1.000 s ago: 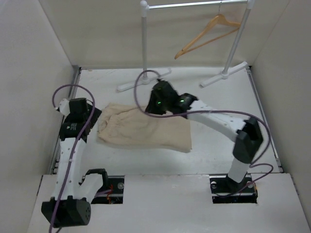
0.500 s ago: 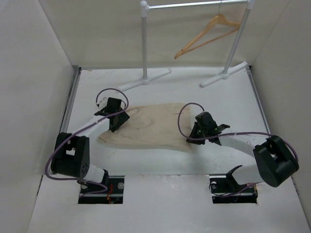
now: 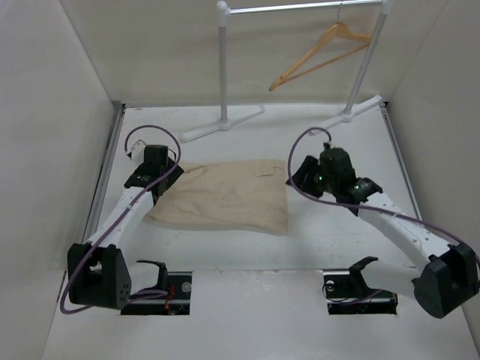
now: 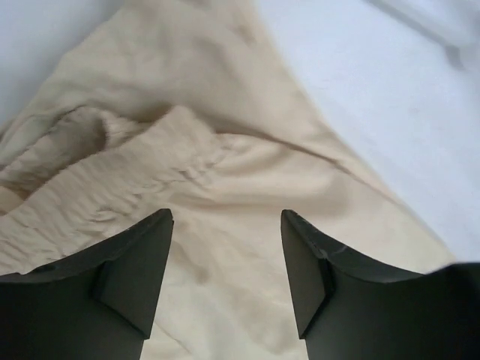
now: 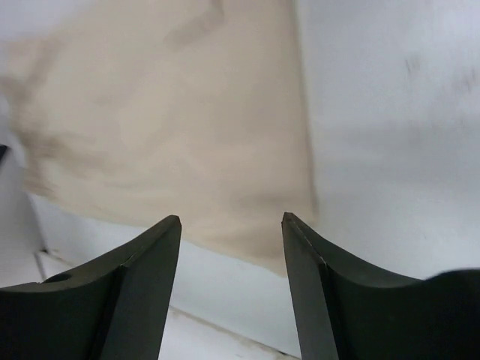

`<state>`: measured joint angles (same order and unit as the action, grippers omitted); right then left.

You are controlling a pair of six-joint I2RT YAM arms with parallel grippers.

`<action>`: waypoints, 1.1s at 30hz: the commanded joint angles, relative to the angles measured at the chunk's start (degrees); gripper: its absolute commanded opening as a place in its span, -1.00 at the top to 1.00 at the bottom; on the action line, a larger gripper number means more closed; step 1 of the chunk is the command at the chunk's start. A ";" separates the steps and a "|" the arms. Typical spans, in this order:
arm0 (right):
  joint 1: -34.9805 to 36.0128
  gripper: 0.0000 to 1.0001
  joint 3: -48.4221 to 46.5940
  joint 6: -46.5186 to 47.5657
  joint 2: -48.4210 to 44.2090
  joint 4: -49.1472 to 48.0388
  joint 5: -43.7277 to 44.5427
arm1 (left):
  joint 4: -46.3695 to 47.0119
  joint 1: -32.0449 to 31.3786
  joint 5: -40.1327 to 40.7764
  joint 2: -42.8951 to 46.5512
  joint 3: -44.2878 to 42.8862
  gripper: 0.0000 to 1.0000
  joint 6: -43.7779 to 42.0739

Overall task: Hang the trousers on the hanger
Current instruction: Fold the trousers at the center of the board, then pick up the hanger from the clothesline.

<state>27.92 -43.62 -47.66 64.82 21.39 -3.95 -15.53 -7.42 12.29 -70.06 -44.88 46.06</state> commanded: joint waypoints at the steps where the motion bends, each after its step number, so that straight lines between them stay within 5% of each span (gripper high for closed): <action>1: -4.31 -0.06 -15.75 7.22 2.05 -1.52 -0.01 | -3.36 -5.08 2.38 1.86 -5.82 0.01 -1.24; 4: -9.58 0.68 -30.17 9.77 9.16 -3.89 -1.50 | -3.10 -13.16 2.73 0.28 -8.20 0.61 -1.15; 5: -11.16 0.76 -34.82 10.56 12.23 -5.11 -1.94 | -3.19 -15.80 3.08 -0.59 -8.64 0.76 -0.89; 8: -15.13 0.66 -50.46 11.44 23.21 -5.65 -2.12 | -3.02 -22.57 3.96 -2.44 -8.82 0.87 -0.19; 10: -16.97 0.29 -61.44 11.89 31.38 -4.34 -2.38 | -2.93 -25.48 4.23 -2.97 -8.21 0.85 0.95; 12: -18.12 -0.03 -71.82 12.15 39.03 -2.76 -2.82 | -2.40 -27.77 3.70 -3.15 -7.42 0.76 1.22; 15: -19.53 -0.18 -86.68 12.15 50.11 1.10 -3.87 | -2.05 -30.32 3.09 -2.98 -6.36 0.51 1.31; 23: -20.06 -0.24 -109.74 11.18 66.66 6.65 -10.28 | -2.40 -32.70 1.77 -2.62 -3.99 0.37 2.01; 28: -19.88 -0.13 -110.54 10.92 68.25 4.28 -14.15 | -2.05 -33.49 1.85 -3.41 -3.28 0.37 3.59; 33: -19.01 0.19 -110.46 10.22 67.02 2.43 -15.83 | -1.96 -33.49 1.94 -3.33 -3.28 0.37 4.12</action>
<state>7.97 -151.28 -37.47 134.32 27.97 -16.97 -17.82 -40.56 13.89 -74.08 -48.34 49.12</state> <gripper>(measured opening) 0.425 0.313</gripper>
